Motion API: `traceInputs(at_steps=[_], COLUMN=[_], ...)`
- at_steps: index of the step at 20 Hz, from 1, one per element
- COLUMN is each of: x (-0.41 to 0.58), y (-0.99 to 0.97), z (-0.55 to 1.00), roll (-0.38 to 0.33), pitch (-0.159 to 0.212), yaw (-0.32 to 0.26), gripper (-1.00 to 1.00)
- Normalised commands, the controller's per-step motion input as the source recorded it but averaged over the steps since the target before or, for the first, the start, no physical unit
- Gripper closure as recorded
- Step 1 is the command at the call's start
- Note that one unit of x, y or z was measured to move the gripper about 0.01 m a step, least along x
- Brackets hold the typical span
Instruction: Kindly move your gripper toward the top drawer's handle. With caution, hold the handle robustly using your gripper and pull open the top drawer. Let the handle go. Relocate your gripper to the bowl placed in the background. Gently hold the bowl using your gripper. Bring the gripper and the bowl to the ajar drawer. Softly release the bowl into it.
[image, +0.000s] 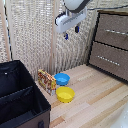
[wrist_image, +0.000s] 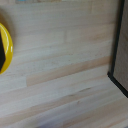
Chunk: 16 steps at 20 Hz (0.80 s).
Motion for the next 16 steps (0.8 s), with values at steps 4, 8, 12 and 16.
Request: traceInputs(at_steps=[4, 8, 12, 16], x=[0.009, -0.04, -0.077, -0.06], y=[0.0, 0.0, 0.0, 0.0], z=[0.08, 0.0, 0.0, 0.0], roll=[-0.375, -0.375, -0.375, -0.375], pitch=[0.0, 0.0, 0.0, 0.0], yaw=[-0.006, 0.0, 0.0, 0.0], gripper=[-1.0, -1.0, -1.0, -1.0])
